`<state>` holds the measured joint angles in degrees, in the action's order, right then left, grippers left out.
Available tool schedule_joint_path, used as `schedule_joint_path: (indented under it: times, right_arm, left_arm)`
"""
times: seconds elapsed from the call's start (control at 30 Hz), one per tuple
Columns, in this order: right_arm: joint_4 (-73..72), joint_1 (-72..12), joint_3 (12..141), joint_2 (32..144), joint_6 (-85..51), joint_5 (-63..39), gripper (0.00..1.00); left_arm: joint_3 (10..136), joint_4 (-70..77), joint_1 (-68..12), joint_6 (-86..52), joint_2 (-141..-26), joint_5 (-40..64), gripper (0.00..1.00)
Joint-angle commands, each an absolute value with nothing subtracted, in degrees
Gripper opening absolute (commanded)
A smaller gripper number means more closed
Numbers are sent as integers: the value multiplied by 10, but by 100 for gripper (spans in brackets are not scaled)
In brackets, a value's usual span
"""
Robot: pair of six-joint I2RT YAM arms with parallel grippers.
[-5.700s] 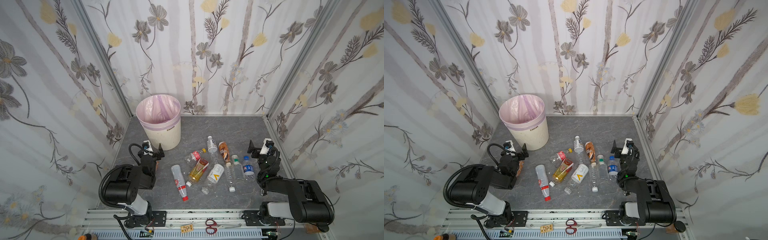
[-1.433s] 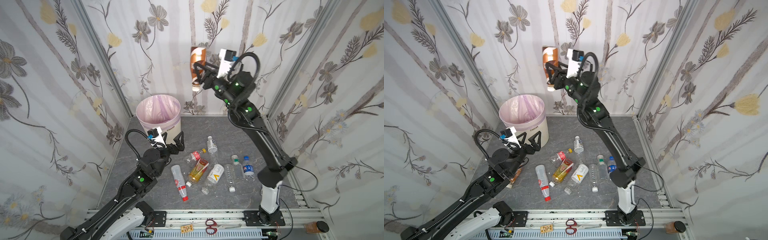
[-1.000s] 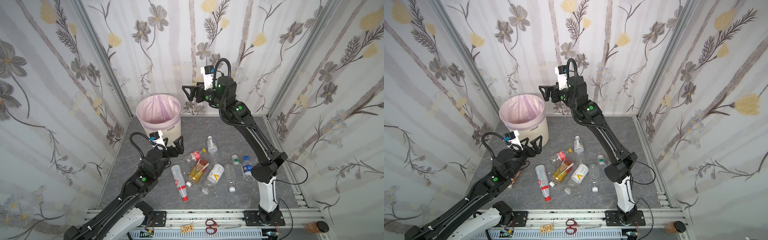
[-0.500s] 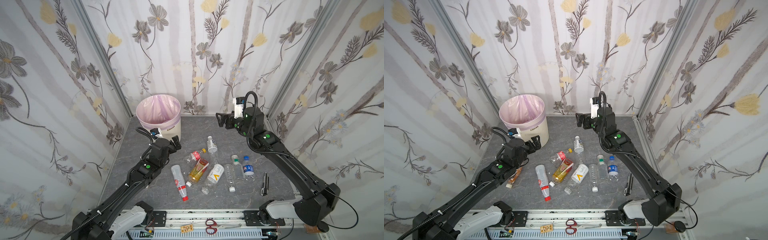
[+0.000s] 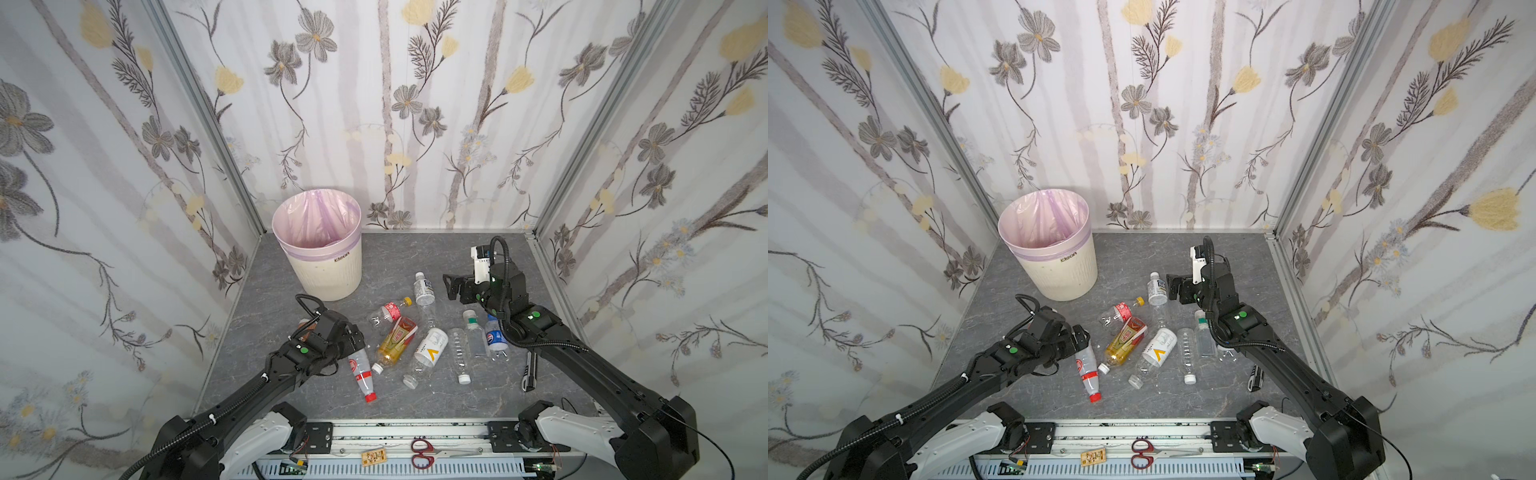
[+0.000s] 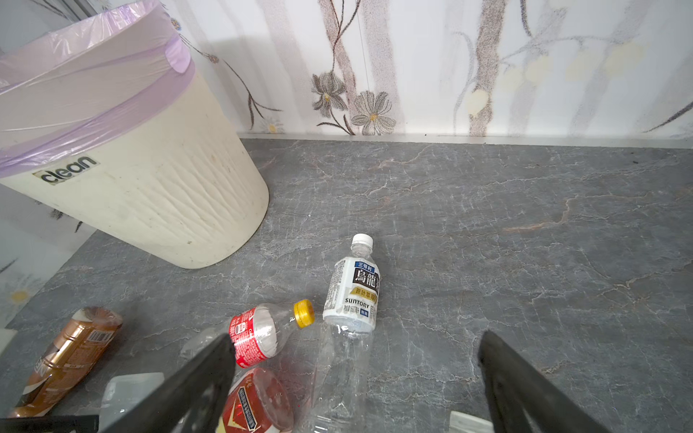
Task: Throw the plastic bottles in the bin
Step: Pick up the plastic bottle from the center of the table.
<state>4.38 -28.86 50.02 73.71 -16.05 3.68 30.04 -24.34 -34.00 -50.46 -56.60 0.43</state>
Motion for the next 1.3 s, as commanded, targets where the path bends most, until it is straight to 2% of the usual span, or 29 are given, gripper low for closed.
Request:
schedule_joint_path:
  times: [0.0,0.23,0.37,0.4,0.43,0.67,0.8,0.87,0.93,1.03,1.27]
  right_arm:
    - [14,-289,493,732,-167,47,100]
    - [0,-289,478,716,-177,47,100]
    - [2,-289,477,711,-179,45,100]
    - [1,-290,477,710,-180,46,100]
    - [0,-289,476,708,-181,49,100]
    - [-3,-288,473,692,-179,67,100]
    - [-9,-288,469,696,-178,64,100]
    - [-12,-287,471,700,-179,59,100]
    - [-12,-287,473,704,-179,55,100]
    - [-20,-288,476,702,-175,40,100]
    - [-31,-292,495,694,-169,15,100]
  left_arm:
    - [296,-255,-359,-534,-571,13,100]
    - [306,-250,-374,-491,-671,-42,98]
    - [328,-245,-375,-478,-679,-74,82]
    - [332,-243,-375,-472,-685,-77,72]
    - [339,-242,-374,-469,-694,-77,68]
    - [333,-224,-376,-460,-719,-71,55]
    - [336,-222,-375,-452,-705,-84,37]
    - [349,-222,-375,-453,-688,-85,36]
    - [373,-223,-375,-442,-663,-87,31]
    - [428,-224,-375,-417,-626,-96,32]
    - [648,-225,-376,-342,-612,-126,33]
